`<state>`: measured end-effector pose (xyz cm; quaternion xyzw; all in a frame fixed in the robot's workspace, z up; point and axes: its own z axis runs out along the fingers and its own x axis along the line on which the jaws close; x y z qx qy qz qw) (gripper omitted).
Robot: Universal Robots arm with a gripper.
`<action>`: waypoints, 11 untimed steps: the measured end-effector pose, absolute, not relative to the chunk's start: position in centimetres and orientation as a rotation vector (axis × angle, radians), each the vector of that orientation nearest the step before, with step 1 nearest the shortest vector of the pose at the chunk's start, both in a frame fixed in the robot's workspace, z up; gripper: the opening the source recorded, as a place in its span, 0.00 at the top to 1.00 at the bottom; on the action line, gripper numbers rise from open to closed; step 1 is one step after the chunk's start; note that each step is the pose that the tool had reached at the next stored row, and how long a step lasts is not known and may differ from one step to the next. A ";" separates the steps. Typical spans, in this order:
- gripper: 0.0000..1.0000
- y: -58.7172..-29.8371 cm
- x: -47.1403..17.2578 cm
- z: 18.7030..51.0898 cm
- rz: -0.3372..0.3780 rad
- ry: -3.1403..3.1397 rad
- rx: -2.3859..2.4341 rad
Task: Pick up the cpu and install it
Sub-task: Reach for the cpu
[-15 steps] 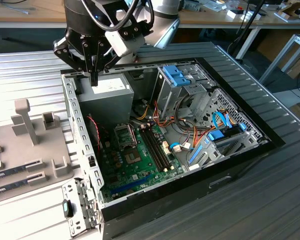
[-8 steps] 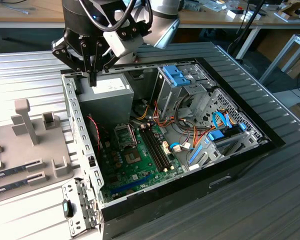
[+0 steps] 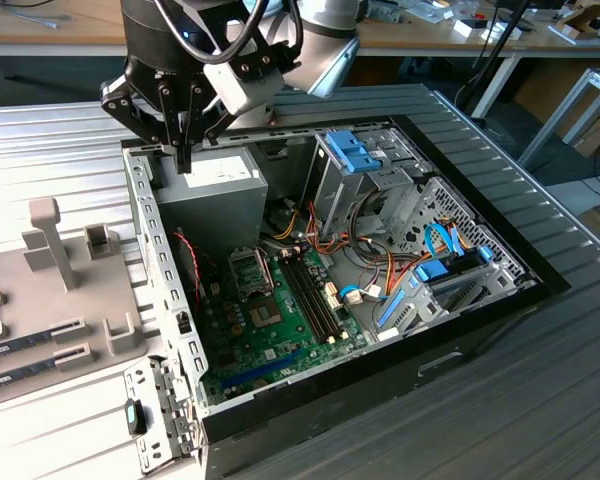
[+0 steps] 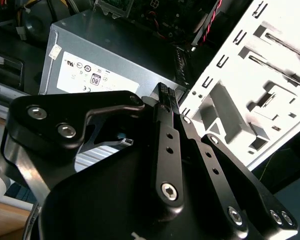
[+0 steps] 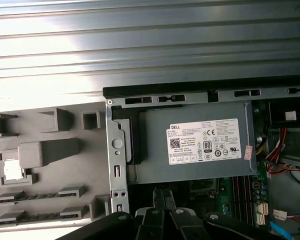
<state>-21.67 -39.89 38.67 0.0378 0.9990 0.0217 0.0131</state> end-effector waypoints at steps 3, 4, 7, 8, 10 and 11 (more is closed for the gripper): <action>0.89 -39.9 -21.8 38.6 0.068 3.112 0.118; 0.89 -39.9 -21.8 38.6 0.068 3.112 0.118; 0.89 -39.9 -21.9 38.6 0.068 3.113 0.118; 0.89 -39.9 -21.9 38.6 0.068 3.113 0.118; 0.89 -39.9 -21.9 38.6 0.068 3.112 0.118; 0.89 -39.9 -21.9 38.6 0.068 3.112 0.118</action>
